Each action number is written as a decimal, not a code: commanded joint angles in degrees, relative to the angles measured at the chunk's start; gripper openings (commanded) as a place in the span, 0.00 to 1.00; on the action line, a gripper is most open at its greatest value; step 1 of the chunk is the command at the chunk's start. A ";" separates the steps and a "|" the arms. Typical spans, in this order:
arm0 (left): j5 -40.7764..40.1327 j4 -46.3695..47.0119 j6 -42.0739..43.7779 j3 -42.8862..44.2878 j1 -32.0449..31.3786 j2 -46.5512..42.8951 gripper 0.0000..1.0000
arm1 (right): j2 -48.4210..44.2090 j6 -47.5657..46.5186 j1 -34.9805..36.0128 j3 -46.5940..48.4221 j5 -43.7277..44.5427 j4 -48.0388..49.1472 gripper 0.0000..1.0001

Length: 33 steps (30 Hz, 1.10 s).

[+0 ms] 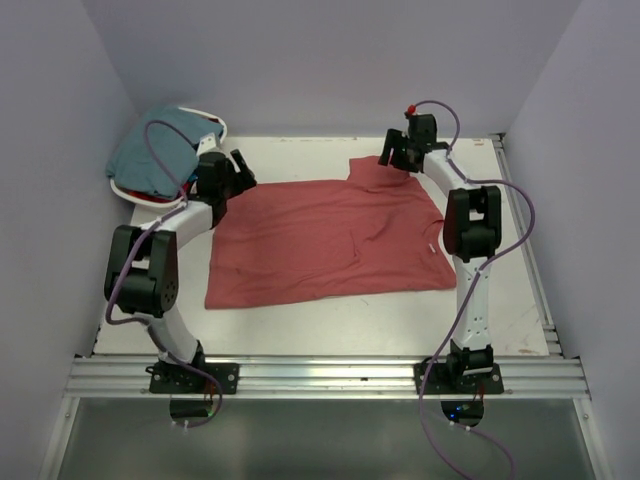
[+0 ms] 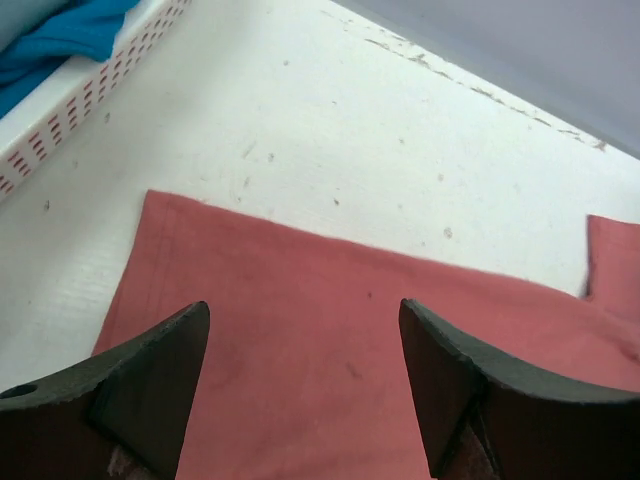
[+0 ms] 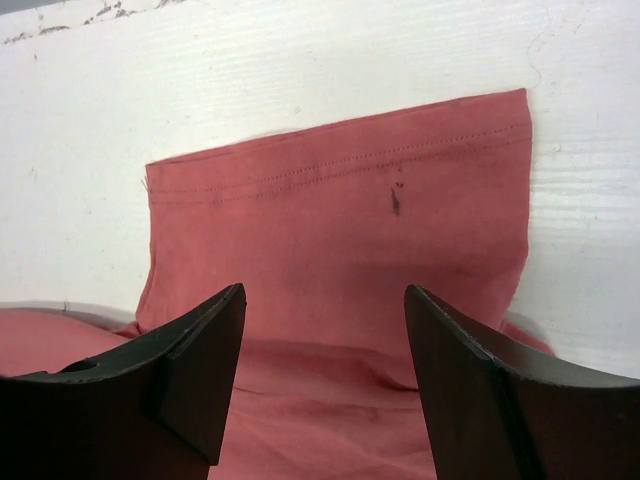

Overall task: Fold and stack the t-shirts
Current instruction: Grap the side of the flattened tshirt furthest away from the robot with both arms

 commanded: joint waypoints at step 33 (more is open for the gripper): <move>-7.93 -18.41 0.18 25.17 5.90 25.44 0.51 | -8.12 -3.14 0.07 -7.21 0.57 1.49 0.66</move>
